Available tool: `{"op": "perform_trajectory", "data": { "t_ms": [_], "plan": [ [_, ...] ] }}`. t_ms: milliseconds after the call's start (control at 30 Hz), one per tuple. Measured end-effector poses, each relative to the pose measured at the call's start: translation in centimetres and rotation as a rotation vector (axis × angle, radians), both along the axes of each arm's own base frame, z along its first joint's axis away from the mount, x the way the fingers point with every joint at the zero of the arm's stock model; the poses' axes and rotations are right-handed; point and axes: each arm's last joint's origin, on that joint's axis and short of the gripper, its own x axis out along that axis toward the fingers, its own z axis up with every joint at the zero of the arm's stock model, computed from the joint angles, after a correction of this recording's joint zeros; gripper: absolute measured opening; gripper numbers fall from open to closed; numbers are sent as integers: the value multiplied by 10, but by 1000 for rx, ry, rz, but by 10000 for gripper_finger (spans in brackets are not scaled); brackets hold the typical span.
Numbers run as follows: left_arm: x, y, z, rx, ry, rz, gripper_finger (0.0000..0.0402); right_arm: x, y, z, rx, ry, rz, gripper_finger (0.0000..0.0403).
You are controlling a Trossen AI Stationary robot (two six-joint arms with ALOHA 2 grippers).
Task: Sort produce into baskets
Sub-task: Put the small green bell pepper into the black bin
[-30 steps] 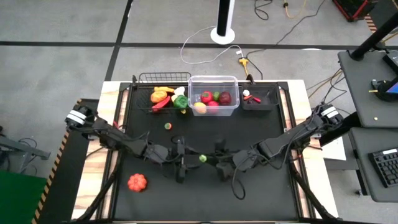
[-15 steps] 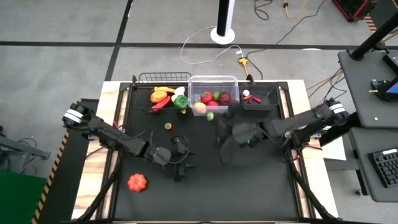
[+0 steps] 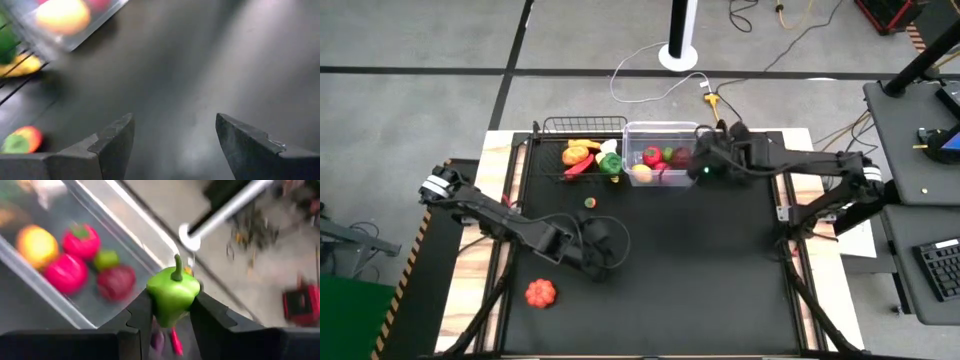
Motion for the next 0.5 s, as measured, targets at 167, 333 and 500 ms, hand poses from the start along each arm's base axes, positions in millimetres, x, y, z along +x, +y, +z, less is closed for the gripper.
{"op": "perform_trajectory", "data": {
  "t_ms": [167,333,500],
  "plan": [
    [-9,4,-2,-11,80,80,261,-22,-32,-10,127,70,-163,106],
    [-15,6,-4,-17,124,132,261,-39,-57,-18,229,108,-277,106],
    [-18,6,-5,-11,150,146,261,-53,-77,-30,414,107,-306,106]
  ]
}}
